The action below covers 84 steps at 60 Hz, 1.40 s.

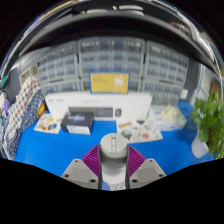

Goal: Arrange mouse

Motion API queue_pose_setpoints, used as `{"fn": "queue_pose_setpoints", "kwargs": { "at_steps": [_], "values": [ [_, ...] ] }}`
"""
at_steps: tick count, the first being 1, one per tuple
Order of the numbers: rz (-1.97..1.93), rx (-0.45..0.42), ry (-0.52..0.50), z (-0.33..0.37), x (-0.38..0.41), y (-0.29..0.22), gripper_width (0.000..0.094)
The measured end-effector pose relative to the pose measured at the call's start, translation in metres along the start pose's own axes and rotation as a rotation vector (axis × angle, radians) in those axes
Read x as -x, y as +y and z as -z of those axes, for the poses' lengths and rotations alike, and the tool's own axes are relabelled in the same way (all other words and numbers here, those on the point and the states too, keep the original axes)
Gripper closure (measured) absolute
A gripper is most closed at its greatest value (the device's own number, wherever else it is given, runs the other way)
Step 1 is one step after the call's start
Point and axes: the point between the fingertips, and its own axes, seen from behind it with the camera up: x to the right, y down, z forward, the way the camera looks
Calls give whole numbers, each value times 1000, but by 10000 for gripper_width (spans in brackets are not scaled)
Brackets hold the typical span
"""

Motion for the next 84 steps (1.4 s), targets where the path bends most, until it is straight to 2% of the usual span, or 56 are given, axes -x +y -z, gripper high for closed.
{"fn": "queue_pose_setpoints", "kwargs": {
  "at_steps": [8, 16, 17, 23, 36, 38, 40, 41, 42, 45, 54, 69, 84],
  "values": [
    [-27, 125, -17, -30, -11, 68, 603],
    [-34, 189, -38, -46, -9, 104, 600],
    [-30, 199, -39, -47, -9, 108, 574],
    [-10, 182, -28, -49, -11, 108, 568],
    [-34, 189, -18, -49, -11, 107, 444],
    [-26, 193, -19, -49, -11, 107, 406],
    [-4, 202, -4, -49, -14, 108, 264],
    [7, 208, 9, -48, -17, 108, 276],
    [14, 212, 19, -47, -19, 107, 191],
    [24, 226, 18, -40, -19, 104, 71],
    [-1, 136, -44, -10, -6, 43, 55],
    [42, -45, -50, 60, -3, -64, 55],
    [42, -114, -64, 102, 7, -92, 56]
  ]
}}
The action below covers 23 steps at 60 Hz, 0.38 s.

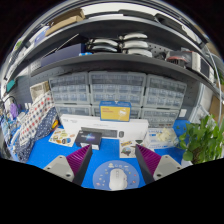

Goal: Arrange mouse

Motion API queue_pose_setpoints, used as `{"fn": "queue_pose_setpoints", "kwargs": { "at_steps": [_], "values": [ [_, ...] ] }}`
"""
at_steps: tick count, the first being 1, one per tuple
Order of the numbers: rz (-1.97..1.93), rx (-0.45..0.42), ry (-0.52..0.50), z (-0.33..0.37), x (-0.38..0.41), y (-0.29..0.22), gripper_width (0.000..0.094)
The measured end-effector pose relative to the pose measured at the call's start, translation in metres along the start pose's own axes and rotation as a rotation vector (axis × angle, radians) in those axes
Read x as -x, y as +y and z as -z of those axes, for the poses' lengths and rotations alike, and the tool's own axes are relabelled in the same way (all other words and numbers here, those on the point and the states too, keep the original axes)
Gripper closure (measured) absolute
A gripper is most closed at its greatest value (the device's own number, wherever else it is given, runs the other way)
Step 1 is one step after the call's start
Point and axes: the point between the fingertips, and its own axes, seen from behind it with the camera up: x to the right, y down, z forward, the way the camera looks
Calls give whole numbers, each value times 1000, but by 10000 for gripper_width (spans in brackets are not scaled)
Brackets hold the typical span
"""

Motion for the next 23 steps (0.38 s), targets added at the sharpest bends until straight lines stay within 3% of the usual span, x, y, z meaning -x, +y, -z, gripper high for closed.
{"fn": "queue_pose_setpoints", "kwargs": {
  "at_steps": [23],
  "values": [
    [-5, 30, -27, 14, 18, 22, 55]
  ]
}}
